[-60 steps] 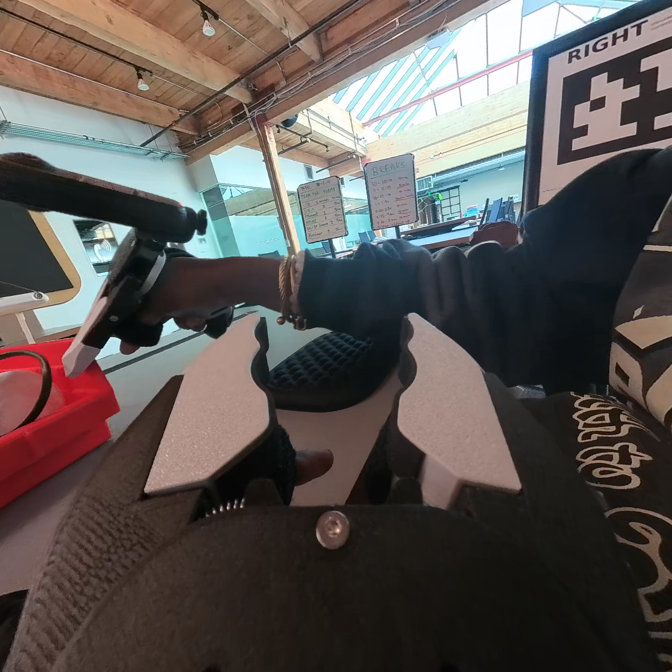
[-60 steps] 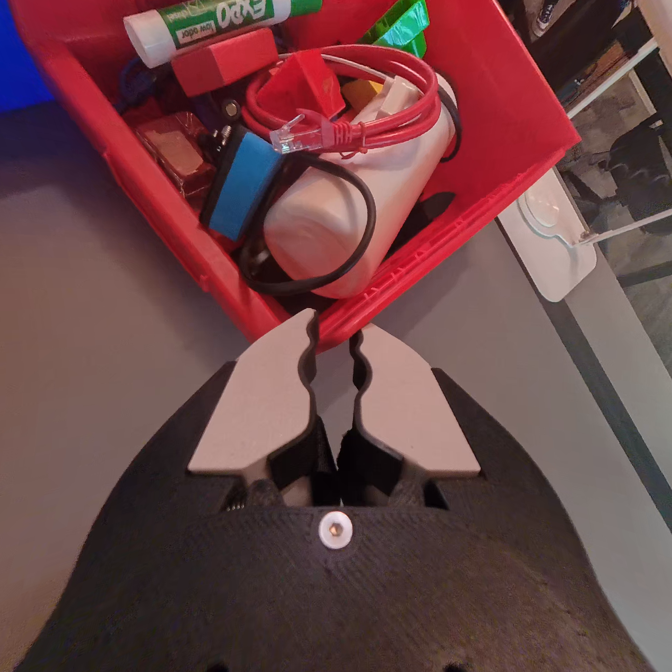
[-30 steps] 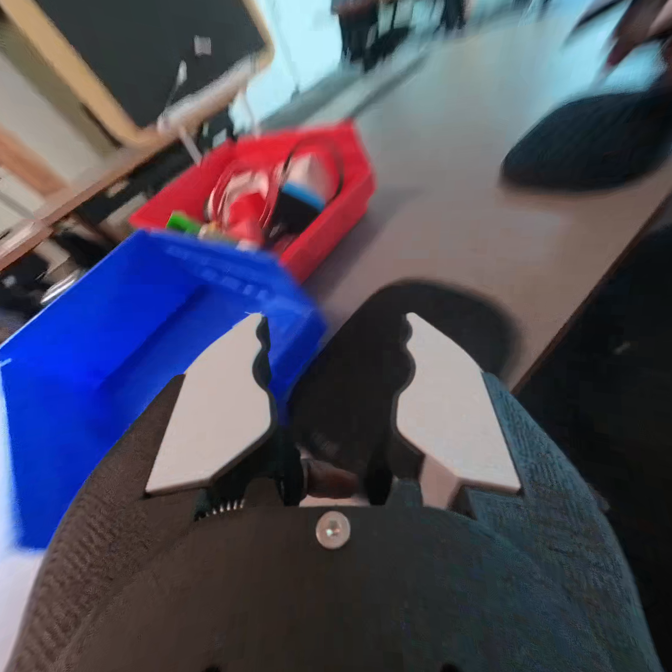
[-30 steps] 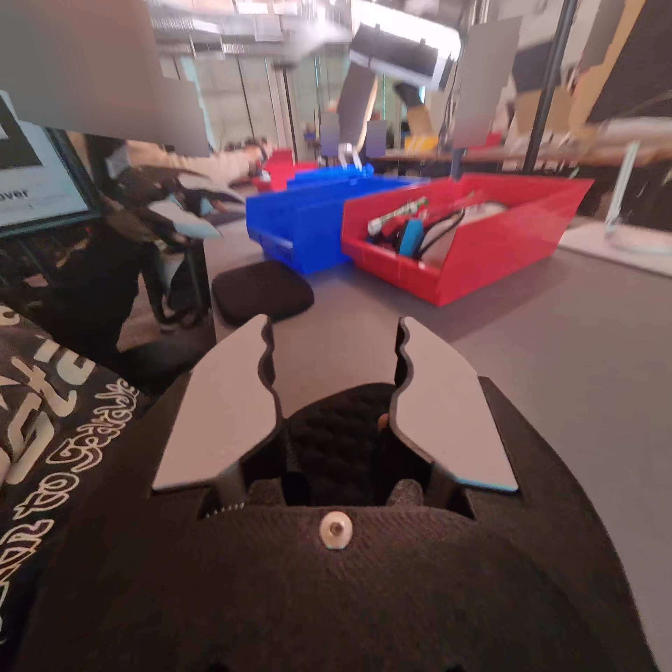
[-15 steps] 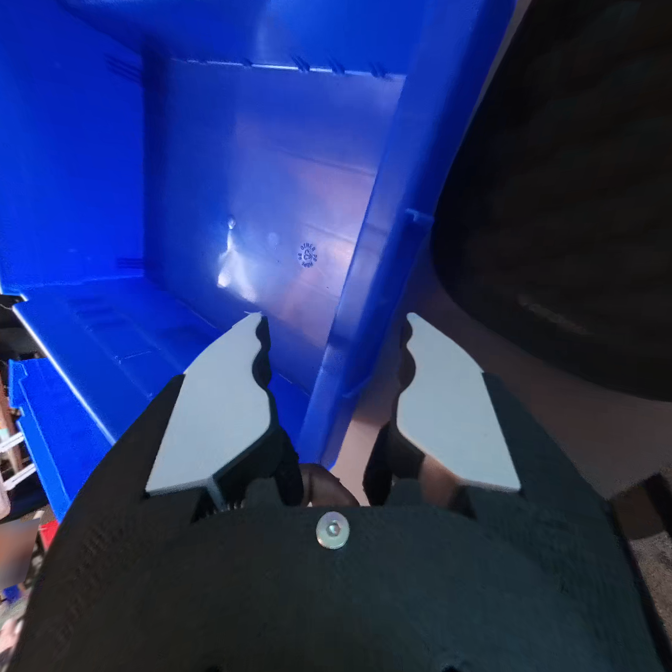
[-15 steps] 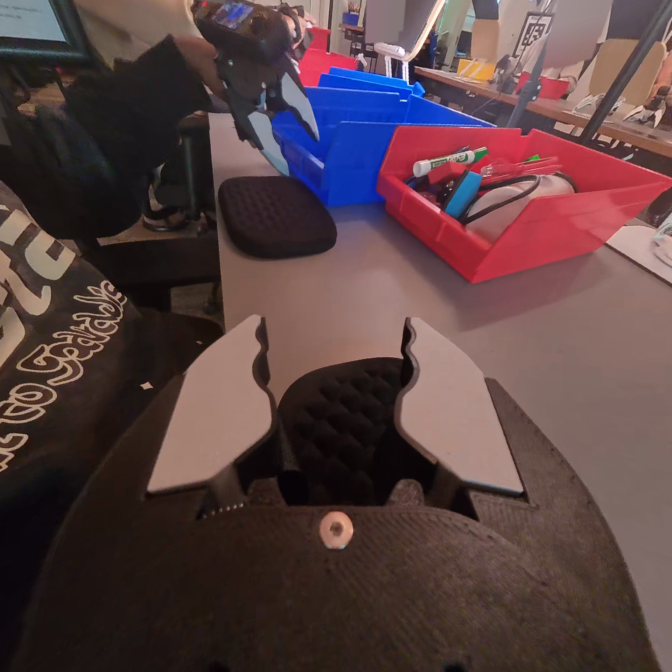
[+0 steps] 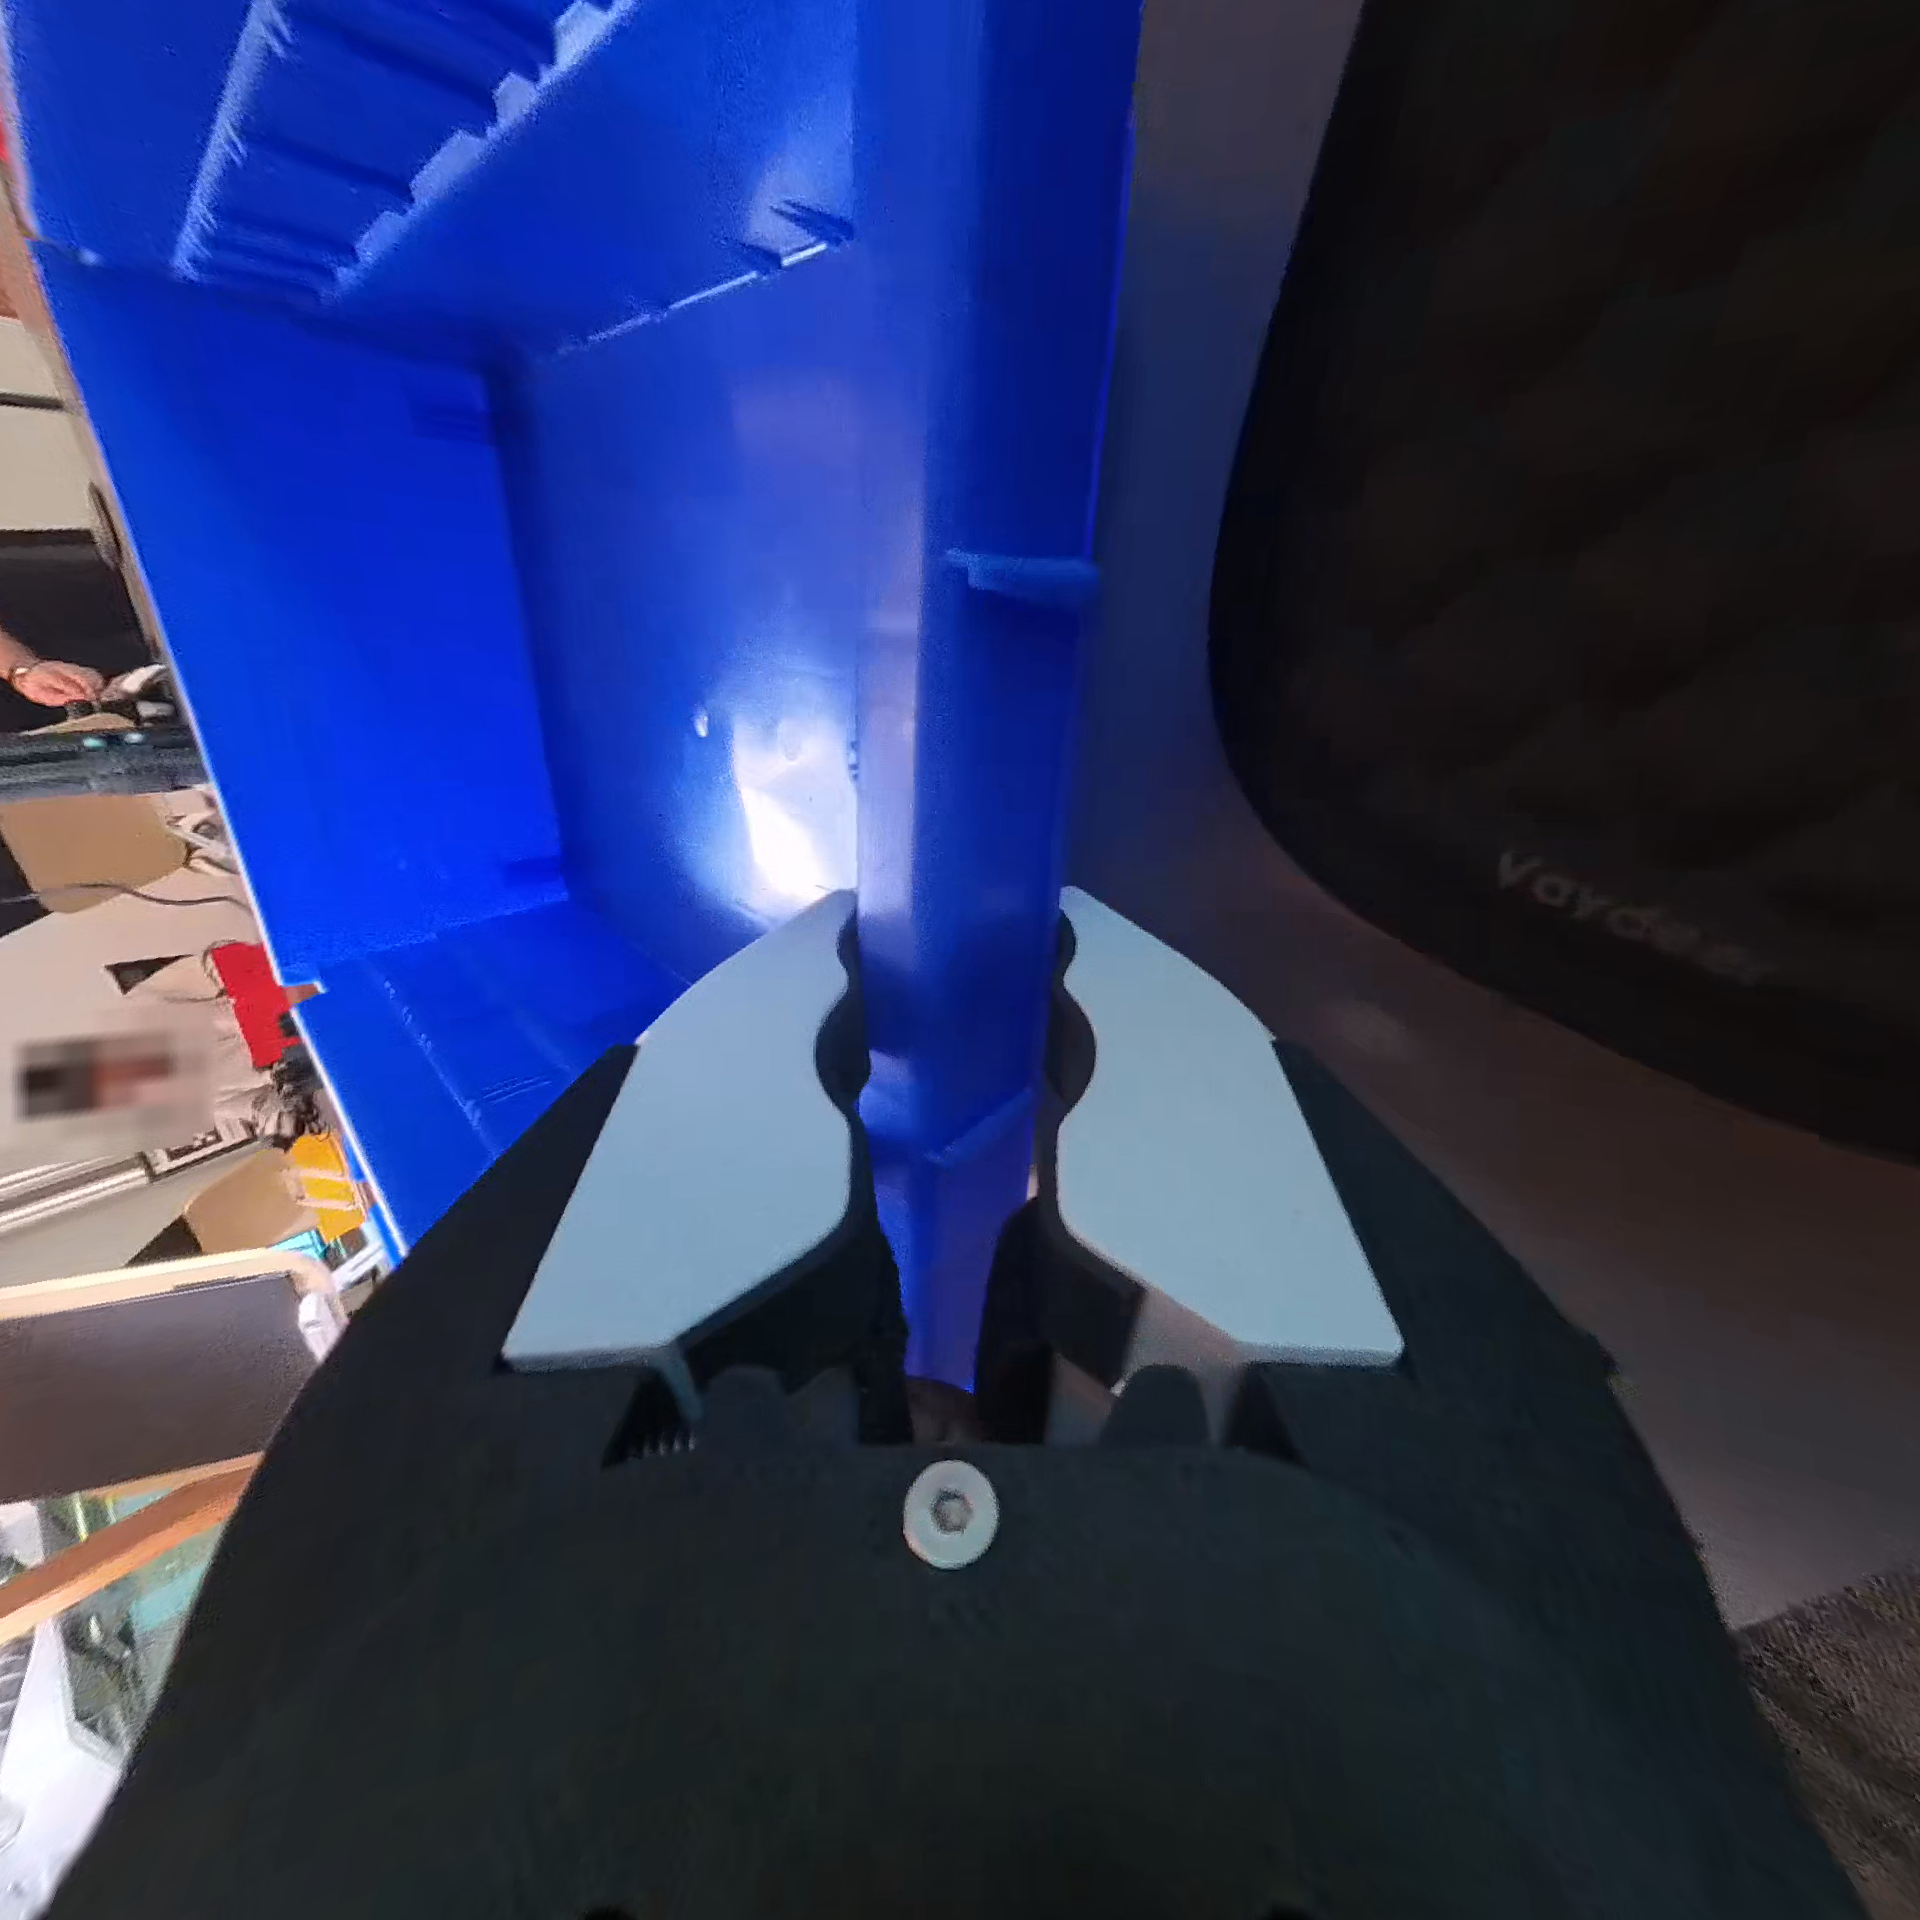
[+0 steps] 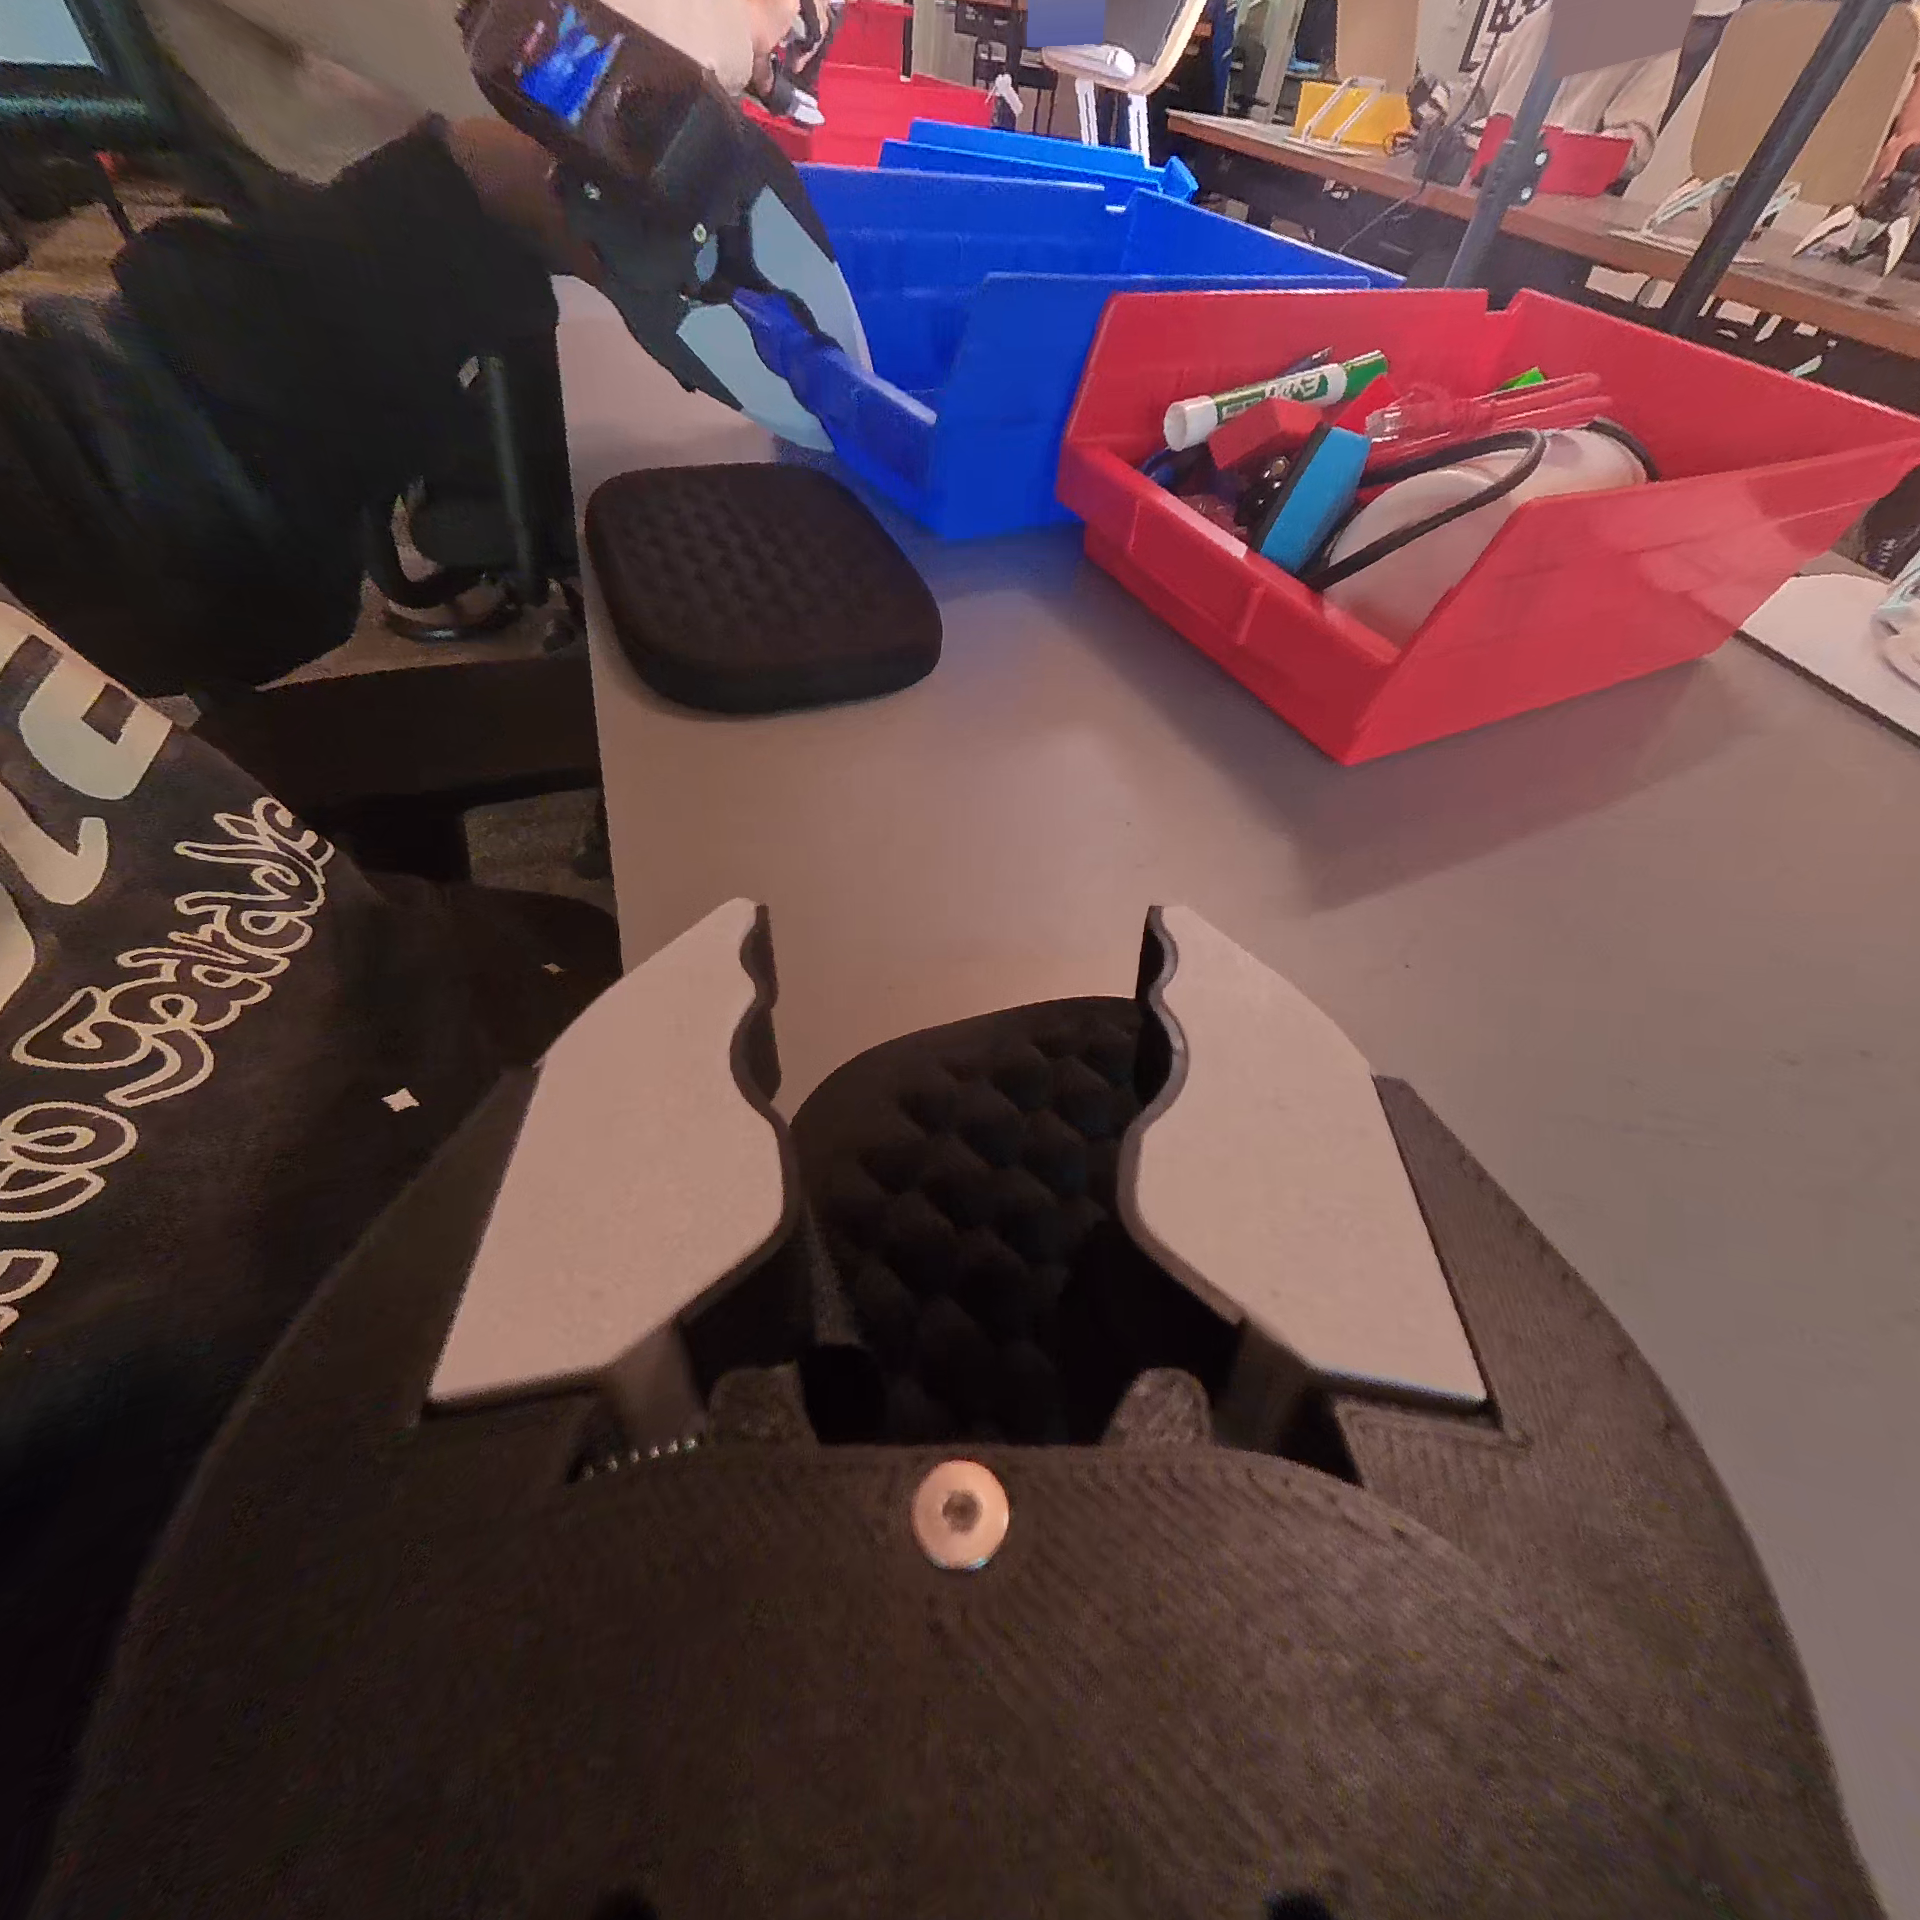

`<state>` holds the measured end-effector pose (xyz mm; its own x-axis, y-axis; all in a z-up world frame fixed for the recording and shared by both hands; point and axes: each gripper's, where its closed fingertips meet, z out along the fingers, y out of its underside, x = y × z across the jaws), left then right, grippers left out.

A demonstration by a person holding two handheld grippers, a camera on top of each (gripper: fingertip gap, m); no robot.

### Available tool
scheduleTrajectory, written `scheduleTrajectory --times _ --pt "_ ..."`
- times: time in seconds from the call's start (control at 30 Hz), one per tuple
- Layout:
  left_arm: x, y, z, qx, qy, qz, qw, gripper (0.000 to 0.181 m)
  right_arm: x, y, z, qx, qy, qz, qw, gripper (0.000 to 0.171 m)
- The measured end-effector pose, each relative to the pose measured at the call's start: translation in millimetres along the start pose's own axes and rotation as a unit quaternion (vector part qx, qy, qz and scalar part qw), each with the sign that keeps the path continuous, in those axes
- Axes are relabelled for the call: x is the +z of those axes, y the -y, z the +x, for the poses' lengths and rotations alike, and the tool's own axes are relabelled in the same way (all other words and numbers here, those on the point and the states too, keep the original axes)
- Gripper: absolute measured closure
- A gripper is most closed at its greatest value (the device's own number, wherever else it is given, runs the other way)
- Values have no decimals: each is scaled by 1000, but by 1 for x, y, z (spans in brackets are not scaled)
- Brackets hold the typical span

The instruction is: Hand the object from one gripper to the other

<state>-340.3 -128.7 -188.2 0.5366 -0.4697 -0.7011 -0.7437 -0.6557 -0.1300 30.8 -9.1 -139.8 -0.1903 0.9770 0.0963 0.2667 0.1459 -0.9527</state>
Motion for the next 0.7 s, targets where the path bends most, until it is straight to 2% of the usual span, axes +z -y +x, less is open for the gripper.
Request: scheduleTrajectory --times 0.03,0.2,0.4,0.53,0.7 --pt "-2 2 -1 -1 4 1 1000 152 0 0 0 -2 -1 -1 1000 104" --pt "-19 11 -23 -13 57 -7 998 151 1 -2 -1 -13 -8 -6 1000 105" --pt "-57 26 -81 3 191 -28 981 151 6 -8 -2 -32 -15 -31 999 106" --pt "-90 66 -115 9 249 -3 968 151 11 -16 -3 -52 -21 -65 996 104" --pt "-121 142 -134 22 283 56 957 152 17 -24 -8 -101 -28 -97 990 100"
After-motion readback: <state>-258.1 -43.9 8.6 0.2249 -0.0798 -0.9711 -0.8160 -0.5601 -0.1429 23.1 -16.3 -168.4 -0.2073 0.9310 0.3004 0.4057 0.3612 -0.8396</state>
